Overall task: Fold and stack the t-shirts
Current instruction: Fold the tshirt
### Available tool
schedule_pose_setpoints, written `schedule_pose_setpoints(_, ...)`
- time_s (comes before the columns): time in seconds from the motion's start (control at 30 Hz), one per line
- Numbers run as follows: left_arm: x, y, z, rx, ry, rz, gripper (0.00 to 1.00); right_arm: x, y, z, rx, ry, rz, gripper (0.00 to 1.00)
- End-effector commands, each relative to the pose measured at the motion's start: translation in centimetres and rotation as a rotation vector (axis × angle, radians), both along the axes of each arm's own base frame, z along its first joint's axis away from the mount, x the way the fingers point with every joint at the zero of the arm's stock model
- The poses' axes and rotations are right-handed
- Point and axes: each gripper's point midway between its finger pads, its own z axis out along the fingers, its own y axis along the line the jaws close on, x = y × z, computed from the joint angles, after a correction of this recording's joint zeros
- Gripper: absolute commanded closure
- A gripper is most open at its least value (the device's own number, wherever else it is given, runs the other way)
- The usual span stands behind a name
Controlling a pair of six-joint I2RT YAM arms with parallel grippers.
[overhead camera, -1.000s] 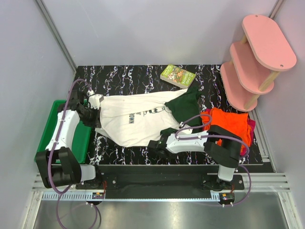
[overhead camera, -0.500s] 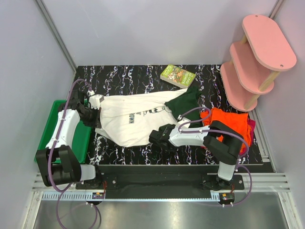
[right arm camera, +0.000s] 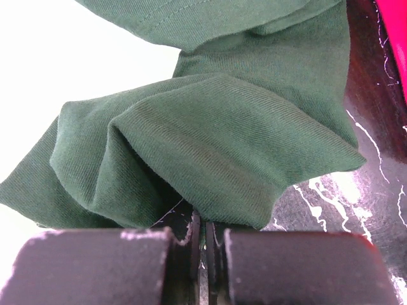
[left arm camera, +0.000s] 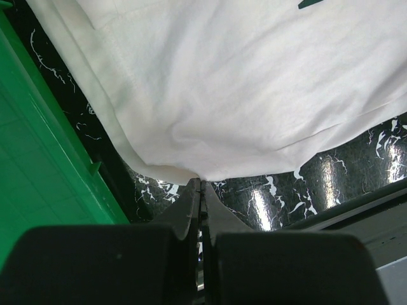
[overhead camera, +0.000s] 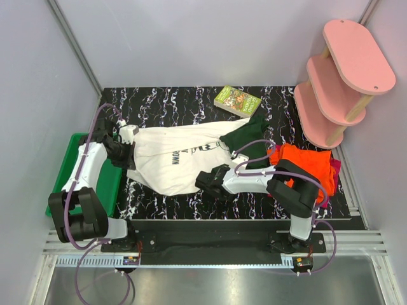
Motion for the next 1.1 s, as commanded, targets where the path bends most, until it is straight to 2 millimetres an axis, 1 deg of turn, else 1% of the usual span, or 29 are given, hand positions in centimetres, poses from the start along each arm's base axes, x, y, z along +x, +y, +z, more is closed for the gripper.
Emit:
schedule_pose_setpoints(0.0, 1.6, -0.1, 1.4, -0.009, -0.063, 0.006, 1.00, -1.7, -0.2, -3.0, 0.017, 0.117, 0.012, 1.00)
schedule_pose_setpoints(0.03, 1.7, -0.1, 1.6, -0.008, -0.068, 0.006, 1.00, -1.6, 0.0, -1.8, 0.019, 0.096, 0.028, 1.00)
schedule_pose_setpoints(0.07, 1.7, 0.0, 1.6, -0.005, -0.067, 0.008, 1.00, -1.3, 0.6, -0.6, 0.023, 0.076, 0.046, 1.00)
schedule_pose_setpoints(0.1, 1.8, 0.0, 1.6, -0.003, -0.070, 0.008, 1.00, -1.0, 0.9, 0.9, 0.025, 0.038, 0.060, 1.00)
schedule_pose_setpoints(0.13, 1.7, 0.0, 1.7, -0.004, -0.072, 0.007, 1.00, -1.5, 0.9, 1.9, -0.005, 0.037, 0.084, 1.00)
schedule_pose_setpoints(0.17, 1.7, 0.0, 1.7, -0.003, -0.073, 0.007, 1.00, -1.3, 1.9, 3.4, 0.012, 0.010, 0.097, 1.00)
schedule_pose_setpoints(0.2, 1.7, 0.0, 1.7, -0.004, -0.075, 0.008, 1.00, -1.1, 2.3, 4.7, 0.004, -0.023, 0.111, 1.00)
schedule_pose_setpoints(0.23, 1.7, 0.0, 1.8, -0.003, -0.077, 0.009, 1.00, -1.6, 3.1, 6.5, 0.009, -0.042, 0.135, 1.00)
schedule_pose_setpoints(0.33, 1.7, -0.1, 2.0, -0.005, -0.085, 0.009, 1.00, -2.3, 3.7, 9.7, 0.013, -0.087, 0.139, 1.00)
schedule_pose_setpoints(0.37, 1.7, -0.1, 1.9, -0.006, -0.083, 0.008, 1.00, -3.0, 4.0, 10.3, 0.015, -0.094, 0.152, 1.00)
schedule_pose_setpoints(0.43, 1.6, -0.2, 2.1, -0.009, -0.089, 0.008, 1.00, -3.9, 3.7, 11.5, 0.006, -0.104, 0.130, 1.00)
schedule_pose_setpoints(0.47, 1.6, -0.2, 2.1, -0.009, -0.088, 0.008, 1.00, -4.6, 3.9, 11.8, 0.004, -0.104, 0.138, 1.00)
schedule_pose_setpoints(0.5, 1.6, -0.1, 2.1, -0.008, -0.091, 0.009, 1.00, -5.0, 3.7, 11.7, -0.008, -0.098, 0.132, 1.00)
schedule_pose_setpoints(0.53, 1.5, -0.2, 2.2, -0.011, -0.093, 0.009, 1.00, -5.5, 3.1, 11.9, -0.023, -0.094, 0.107, 1.00)
schedule_pose_setpoints(0.6, 1.5, -0.3, 2.2, -0.014, -0.096, 0.006, 1.00, -6.7, 2.9, 11.8, -0.036, -0.086, 0.113, 1.00)
schedule_pose_setpoints(0.63, 1.4, -0.3, 2.3, -0.014, -0.099, 0.007, 1.00, -7.2, 2.3, 12.0, -0.042, -0.093, 0.094, 1.00)
schedule_pose_setpoints(0.7, 1.4, -0.3, 2.5, -0.012, -0.105, 0.010, 1.00, -8.2, 1.9, 12.6, -0.032, -0.103, 0.093, 1.00)
schedule_pose_setpoints(0.73, 1.4, -0.3, 2.7, -0.011, -0.114, 0.010, 1.00, -8.5, 1.2, 13.1, -0.033, -0.115, 0.071, 1.00)
schedule_pose_setpoints(0.8, 1.2, -0.3, 2.9, -0.006, -0.123, 0.010, 1.00, -8.9, 1.0, 14.2, -0.014, -0.134, 0.083, 1.00)
schedule_pose_setpoints(0.93, 0.9, -0.2, 3.4, 0.007, -0.146, 0.006, 1.00, -9.3, 0.7, 15.3, 0.011, -0.143, 0.110, 1.00)
schedule_pose_setpoints(1.0, 0.8, -0.2, 3.7, 0.008, -0.160, 0.006, 1.00, -9.0, 1.1, 16.0, 0.011, -0.157, 0.134, 1.00)
schedule_pose_setpoints(1.07, 0.6, -0.3, 4.0, 0.005, -0.164, 0.007, 1.00, -8.5, 1.9, 16.2, -0.027, -0.178, 0.166, 1.00)
